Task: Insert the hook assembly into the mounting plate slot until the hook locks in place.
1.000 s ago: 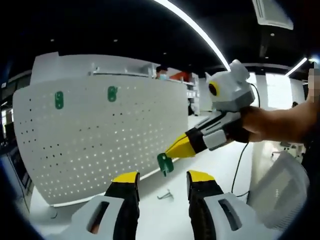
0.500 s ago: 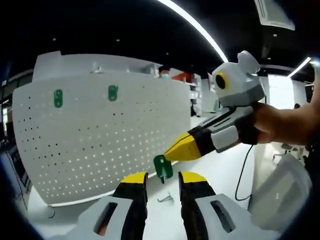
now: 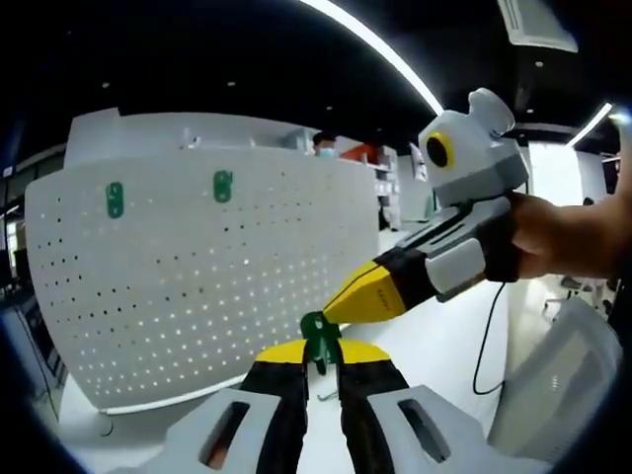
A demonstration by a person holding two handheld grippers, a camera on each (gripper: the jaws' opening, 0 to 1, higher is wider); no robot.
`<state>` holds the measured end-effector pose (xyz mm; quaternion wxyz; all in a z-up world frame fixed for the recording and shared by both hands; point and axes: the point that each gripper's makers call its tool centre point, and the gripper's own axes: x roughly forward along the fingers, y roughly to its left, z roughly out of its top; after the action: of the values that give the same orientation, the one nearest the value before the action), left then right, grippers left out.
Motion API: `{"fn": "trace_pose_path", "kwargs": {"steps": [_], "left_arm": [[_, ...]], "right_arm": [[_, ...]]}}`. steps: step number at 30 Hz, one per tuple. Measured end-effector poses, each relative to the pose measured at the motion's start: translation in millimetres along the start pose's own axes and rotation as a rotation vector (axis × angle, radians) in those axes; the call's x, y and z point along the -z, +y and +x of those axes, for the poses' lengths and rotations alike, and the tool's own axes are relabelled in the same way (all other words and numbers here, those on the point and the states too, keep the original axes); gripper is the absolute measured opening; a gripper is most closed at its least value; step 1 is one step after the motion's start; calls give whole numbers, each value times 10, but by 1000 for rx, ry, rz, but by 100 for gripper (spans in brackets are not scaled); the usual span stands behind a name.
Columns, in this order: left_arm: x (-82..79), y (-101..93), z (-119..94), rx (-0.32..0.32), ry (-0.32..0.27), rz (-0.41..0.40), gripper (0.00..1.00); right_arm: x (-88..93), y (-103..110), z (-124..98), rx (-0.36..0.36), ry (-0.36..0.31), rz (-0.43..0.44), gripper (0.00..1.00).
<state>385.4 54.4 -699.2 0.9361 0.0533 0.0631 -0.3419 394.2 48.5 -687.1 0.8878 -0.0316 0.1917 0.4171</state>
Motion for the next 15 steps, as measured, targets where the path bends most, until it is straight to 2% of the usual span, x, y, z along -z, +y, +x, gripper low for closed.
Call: {"fn": "trace_pose_path", "kwargs": {"steps": [15], "left_arm": [[-20,23,12,-12,-13,-13,5]], "right_arm": [[-14,19,6,-9,2,34,0]]}}
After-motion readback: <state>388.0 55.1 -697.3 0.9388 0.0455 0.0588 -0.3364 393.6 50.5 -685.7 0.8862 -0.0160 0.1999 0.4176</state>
